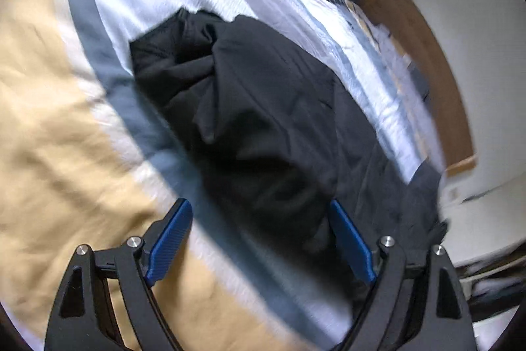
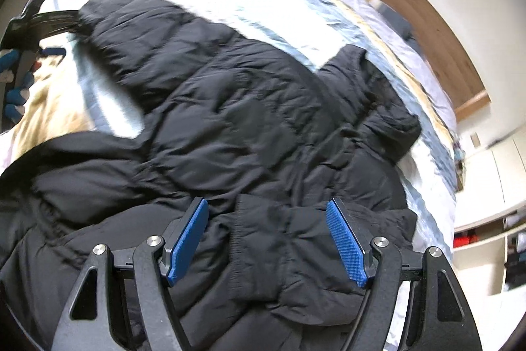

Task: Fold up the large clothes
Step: 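Grasp the other sleeve cuff with the left gripper, then lift the gripped sleeve up off the duvet with the left gripper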

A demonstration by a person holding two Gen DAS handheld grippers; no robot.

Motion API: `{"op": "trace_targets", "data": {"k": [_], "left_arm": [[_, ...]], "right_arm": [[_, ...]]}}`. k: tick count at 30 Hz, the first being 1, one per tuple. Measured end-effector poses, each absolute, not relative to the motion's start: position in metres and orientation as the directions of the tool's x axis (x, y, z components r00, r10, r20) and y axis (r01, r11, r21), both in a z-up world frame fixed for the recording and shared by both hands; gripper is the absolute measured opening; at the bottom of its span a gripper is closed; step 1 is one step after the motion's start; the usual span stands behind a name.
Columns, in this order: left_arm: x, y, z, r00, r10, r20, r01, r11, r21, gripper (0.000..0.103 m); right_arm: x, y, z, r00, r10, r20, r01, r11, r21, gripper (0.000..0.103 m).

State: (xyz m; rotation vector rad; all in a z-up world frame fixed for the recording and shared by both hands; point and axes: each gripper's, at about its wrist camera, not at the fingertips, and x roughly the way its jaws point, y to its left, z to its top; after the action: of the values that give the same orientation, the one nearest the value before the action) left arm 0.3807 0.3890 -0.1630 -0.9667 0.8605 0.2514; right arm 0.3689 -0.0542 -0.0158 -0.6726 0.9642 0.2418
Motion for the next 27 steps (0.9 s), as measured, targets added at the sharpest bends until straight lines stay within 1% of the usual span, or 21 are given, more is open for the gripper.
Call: {"op": "trace_targets", "data": {"k": [2, 4, 8, 9, 10, 11, 12, 13, 14, 16, 19, 22, 27], "left_arm": [[0.388, 0.399, -0.169, 0.685, -0.196, -0.702, -0.538, 0.514, -0.668, 0.086], [0.396, 0.409, -0.172, 0.695, -0.198, -0.691, -0.547, 0.479, -0.687, 0.085], [0.406, 0.429, -0.181, 0.717, -0.206, -0.666, -0.562, 0.392, -0.728, 0.081], [0.406, 0.433, -0.182, 0.725, -0.206, -0.658, -0.563, 0.374, -0.737, 0.072], [0.405, 0.434, -0.182, 0.728, -0.206, -0.654, -0.562, 0.367, -0.741, 0.059], [0.406, 0.436, -0.183, 0.73, -0.209, -0.65, -0.559, 0.364, -0.745, 0.051], [0.406, 0.436, -0.181, 0.734, -0.214, -0.645, -0.551, 0.368, -0.749, 0.036], [0.406, 0.437, -0.18, 0.736, -0.216, -0.642, -0.545, 0.374, -0.751, 0.027], [0.407, 0.436, -0.176, 0.737, -0.215, -0.641, -0.538, 0.387, -0.748, 0.024], [0.41, 0.433, -0.168, 0.736, -0.206, -0.645, -0.53, 0.418, -0.738, 0.015], [0.415, 0.423, -0.147, 0.731, -0.182, -0.658, -0.516, 0.482, -0.708, 0.01], [0.419, 0.406, -0.12, 0.733, -0.161, -0.661, -0.488, 0.554, -0.675, 0.009], [0.42, 0.361, -0.057, 0.759, -0.142, -0.635, -0.383, 0.692, -0.612, 0.008]], "right_arm": [[0.376, -0.067, -0.014, 0.565, -0.119, -0.817, -0.437, 0.796, -0.418, 0.073], [0.38, -0.077, -0.014, 0.564, -0.134, -0.815, -0.411, 0.811, -0.417, 0.073], [0.382, -0.101, -0.013, 0.56, -0.169, -0.811, -0.354, 0.837, -0.419, 0.073], [0.381, -0.106, -0.013, 0.559, -0.176, -0.81, -0.343, 0.841, -0.419, 0.073], [0.381, -0.111, -0.012, 0.558, -0.183, -0.81, -0.332, 0.845, -0.419, 0.073], [0.379, -0.117, -0.012, 0.557, -0.189, -0.809, -0.322, 0.849, -0.42, 0.073], [0.378, -0.122, -0.011, 0.557, -0.195, -0.808, -0.312, 0.852, -0.42, 0.073], [0.377, -0.128, -0.01, 0.557, -0.2, -0.806, -0.301, 0.856, -0.42, 0.073], [0.375, -0.132, -0.009, 0.557, -0.205, -0.805, -0.29, 0.86, -0.42, 0.073], [0.373, -0.141, -0.007, 0.558, -0.21, -0.803, -0.272, 0.867, -0.417, 0.073], [0.365, -0.156, 0.0, 0.565, -0.217, -0.796, -0.244, 0.878, -0.412, 0.073], [0.354, -0.17, 0.008, 0.576, -0.221, -0.787, -0.22, 0.886, -0.409, 0.073], [0.333, -0.199, 0.024, 0.593, -0.222, -0.774, -0.165, 0.907, -0.388, 0.073]]}}
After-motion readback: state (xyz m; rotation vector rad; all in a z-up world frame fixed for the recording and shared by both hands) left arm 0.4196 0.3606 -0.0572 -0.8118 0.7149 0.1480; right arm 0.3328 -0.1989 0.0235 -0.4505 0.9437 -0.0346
